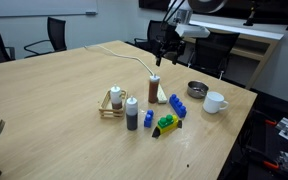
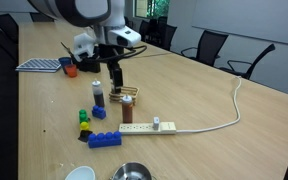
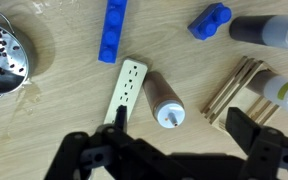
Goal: Put the sauce bottle on the right inside the box
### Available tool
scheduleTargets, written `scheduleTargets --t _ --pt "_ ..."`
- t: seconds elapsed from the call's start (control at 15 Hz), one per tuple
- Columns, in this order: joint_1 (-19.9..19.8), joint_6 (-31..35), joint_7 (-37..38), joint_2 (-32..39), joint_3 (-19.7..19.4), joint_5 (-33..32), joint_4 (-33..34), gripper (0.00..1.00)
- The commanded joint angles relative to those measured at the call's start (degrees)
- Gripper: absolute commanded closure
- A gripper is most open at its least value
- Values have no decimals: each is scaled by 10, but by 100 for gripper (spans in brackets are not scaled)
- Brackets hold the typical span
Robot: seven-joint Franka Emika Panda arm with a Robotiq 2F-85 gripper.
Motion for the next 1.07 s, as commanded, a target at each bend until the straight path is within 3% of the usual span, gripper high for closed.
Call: scheduleTargets --t 0.0,0.6,1.0 --pt "15 -22 -13 66 -14 0 80 0" --pt "32 -137 -6 218 -40 3 258 0" --pt "35 -168 9 271 -47 12 318 0"
